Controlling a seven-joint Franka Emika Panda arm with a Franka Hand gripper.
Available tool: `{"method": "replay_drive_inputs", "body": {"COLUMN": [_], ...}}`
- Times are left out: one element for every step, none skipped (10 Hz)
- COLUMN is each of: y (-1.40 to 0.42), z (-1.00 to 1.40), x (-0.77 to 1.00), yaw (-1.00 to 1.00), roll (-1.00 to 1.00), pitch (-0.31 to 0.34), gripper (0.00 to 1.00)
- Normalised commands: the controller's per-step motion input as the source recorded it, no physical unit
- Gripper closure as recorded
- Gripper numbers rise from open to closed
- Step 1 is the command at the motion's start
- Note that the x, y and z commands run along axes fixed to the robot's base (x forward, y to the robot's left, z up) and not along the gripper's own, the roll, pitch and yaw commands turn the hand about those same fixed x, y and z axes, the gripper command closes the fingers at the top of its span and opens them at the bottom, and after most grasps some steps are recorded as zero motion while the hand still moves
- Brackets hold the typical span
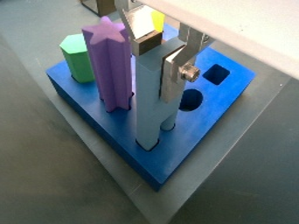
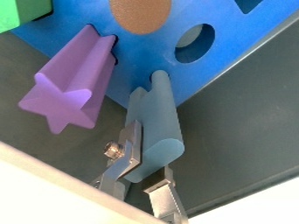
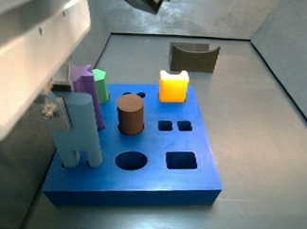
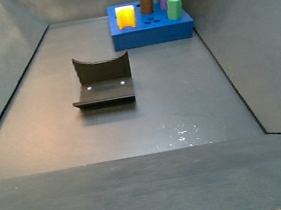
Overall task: Pick up the square-circle object. Move up. Rotate the square-circle object. Place the square-circle object on the fixture. Regrasp the square-circle object. Move to above the board. Insert the square-circle object.
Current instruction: Insert the square-circle object.
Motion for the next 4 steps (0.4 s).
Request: {"method": "replay_drive_inputs", "body": {"y": [-0.15,-0.16,0.00,0.00], "z": [-0.59,-0.26,-0.03,0.00], "x": [0.00,-0.19,0.00,0.00], "yaw": [0.00,0.00,0.02,0.00], "roll": [0.08,0.02,0.00,0.00], "pitch": [-0.043,-0.194,-0.051,0.000], "gripper": [1.00,1.00,1.00,1.00]}}
